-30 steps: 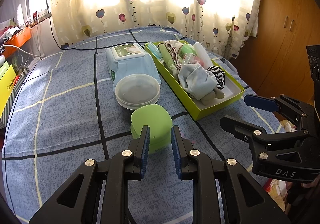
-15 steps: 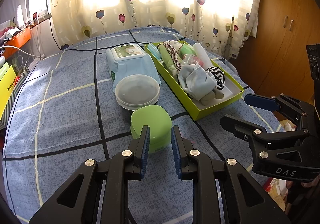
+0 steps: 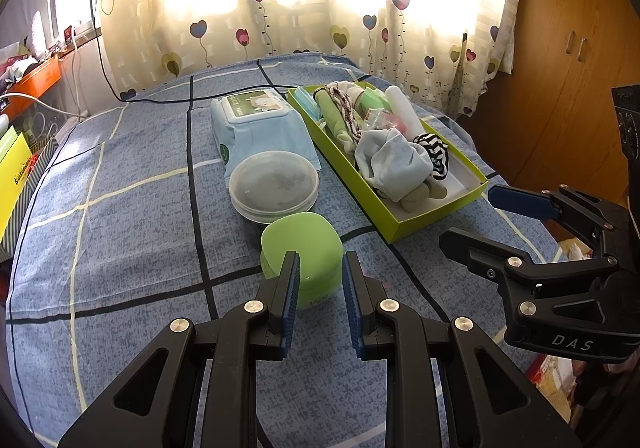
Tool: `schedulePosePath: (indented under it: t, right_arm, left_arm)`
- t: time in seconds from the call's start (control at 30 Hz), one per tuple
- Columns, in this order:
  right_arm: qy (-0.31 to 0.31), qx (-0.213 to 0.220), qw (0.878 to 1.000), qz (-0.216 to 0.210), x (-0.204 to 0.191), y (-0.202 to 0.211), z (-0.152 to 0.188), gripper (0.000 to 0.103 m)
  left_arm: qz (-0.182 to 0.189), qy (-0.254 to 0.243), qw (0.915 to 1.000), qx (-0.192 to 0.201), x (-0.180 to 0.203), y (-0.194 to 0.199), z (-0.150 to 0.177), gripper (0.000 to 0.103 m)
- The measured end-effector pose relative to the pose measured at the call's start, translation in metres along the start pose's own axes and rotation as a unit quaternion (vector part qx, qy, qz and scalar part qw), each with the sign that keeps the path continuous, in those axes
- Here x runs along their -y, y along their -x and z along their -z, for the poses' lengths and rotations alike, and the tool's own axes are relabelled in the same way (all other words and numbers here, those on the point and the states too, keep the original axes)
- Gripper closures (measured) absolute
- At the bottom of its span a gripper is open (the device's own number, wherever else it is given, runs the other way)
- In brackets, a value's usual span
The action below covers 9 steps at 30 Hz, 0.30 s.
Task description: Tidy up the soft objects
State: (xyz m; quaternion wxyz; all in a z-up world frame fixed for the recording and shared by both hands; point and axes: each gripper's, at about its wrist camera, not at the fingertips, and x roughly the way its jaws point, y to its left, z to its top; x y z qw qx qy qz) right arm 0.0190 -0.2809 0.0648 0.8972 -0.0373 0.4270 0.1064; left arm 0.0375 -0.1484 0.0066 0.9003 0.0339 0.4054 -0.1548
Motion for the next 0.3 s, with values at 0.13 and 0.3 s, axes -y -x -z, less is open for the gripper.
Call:
schedulePosePath:
  t: [0.13,0.3]
  right_arm:
    - [0.0,0.0,1.0,0.0,-0.0001,0.0008,0.0,0.032]
    - [-0.001,0.001,1.0,0.0,0.0007,0.0,-0.0002,0.032]
  left_arm:
    - [0.004,-0.002,1.0,-0.001,-0.0003,-0.0002,-0.0009,0.08]
    - [0.012,-0.003,0.9999,0.002,-0.0008,0.0008,-0.0015,0.08]
